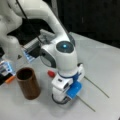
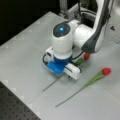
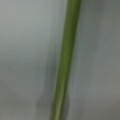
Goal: Flower insertion into a vase
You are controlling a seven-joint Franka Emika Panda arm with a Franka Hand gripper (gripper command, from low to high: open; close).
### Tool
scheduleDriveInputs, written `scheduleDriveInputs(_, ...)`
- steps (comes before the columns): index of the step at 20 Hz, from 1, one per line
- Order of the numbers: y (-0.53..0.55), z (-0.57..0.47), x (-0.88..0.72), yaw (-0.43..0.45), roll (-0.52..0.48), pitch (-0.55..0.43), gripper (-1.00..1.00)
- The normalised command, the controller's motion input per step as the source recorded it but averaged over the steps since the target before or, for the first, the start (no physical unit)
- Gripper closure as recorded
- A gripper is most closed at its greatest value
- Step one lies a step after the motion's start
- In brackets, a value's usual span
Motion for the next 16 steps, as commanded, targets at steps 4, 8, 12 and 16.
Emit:
scheduleDriveInputs(4, 0.09, -0.02, 0.15, -0.018, -0.083, 0.030, 1.00)
scheduleDriveInputs(8, 0.08, -0.02, 0.15, -0.014, -0.085, 0.017, 1.00)
scheduleDriveInputs(12, 0.07, -0.02, 0.13, 0.000, -0.084, 0.025, 1.00)
scheduleDriveInputs(16, 0.07, -0.01, 0.13, 0.003, -0.087, 0.022, 1.00)
